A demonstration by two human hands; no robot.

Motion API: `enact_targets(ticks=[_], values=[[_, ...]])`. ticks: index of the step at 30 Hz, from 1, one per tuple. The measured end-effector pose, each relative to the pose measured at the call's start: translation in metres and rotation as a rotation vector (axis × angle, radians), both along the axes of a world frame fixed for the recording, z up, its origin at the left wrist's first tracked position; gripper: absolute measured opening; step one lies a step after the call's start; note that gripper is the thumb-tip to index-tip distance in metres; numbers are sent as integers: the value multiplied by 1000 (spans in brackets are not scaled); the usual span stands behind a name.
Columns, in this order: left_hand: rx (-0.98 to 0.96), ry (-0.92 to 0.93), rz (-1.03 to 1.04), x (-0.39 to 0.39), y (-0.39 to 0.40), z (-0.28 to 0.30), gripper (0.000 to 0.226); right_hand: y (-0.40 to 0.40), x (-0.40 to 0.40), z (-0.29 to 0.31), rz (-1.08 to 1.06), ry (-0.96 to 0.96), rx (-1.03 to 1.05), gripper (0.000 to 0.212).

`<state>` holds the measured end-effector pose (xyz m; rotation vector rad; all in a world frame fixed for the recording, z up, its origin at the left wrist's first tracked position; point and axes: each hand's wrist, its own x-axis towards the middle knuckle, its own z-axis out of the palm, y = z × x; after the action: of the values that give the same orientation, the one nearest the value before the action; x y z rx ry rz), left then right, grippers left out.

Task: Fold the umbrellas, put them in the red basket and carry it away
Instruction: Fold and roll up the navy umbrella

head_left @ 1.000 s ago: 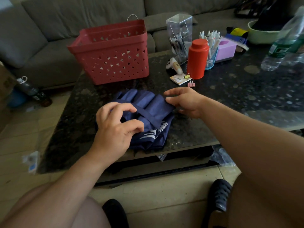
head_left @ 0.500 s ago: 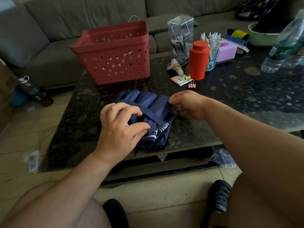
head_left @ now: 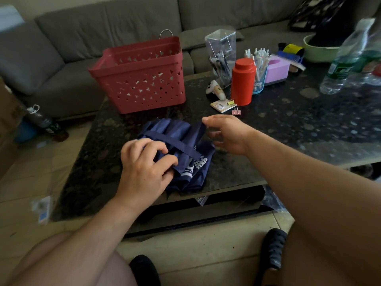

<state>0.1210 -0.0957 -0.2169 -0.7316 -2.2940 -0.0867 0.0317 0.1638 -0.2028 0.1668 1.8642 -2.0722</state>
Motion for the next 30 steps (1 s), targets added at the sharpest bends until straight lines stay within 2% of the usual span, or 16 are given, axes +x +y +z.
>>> enact_targets(ticks=[3,8,13,18,19,21,23,24,30], values=[[-10,9,-25,-1,3,1,6,-3,0,0,4,22,41,21],[-9,50,-40,0,0,-1,8,-7,-4,0,-86,23,58,23],[-26,55,-51,4,-2,1,11,-7,-11,-2,-28,-33,28,26],[-25,-28,-162,12,5,3,29,3,-14,-9,-26,0,47,19],[-43,-61,-195,14,6,2,28,7,-13,-10,-39,4,102,19],[-84,-137,-217,16,8,-1,24,15,-10,-15,-64,44,380,20],[-119,-205,-177,15,8,-5,26,19,-4,-19,-27,63,670,16],[-133,-228,-152,13,9,-7,30,19,-1,-20,14,64,730,14],[-149,-252,-34,11,18,-6,34,-7,14,-27,128,168,722,7]])
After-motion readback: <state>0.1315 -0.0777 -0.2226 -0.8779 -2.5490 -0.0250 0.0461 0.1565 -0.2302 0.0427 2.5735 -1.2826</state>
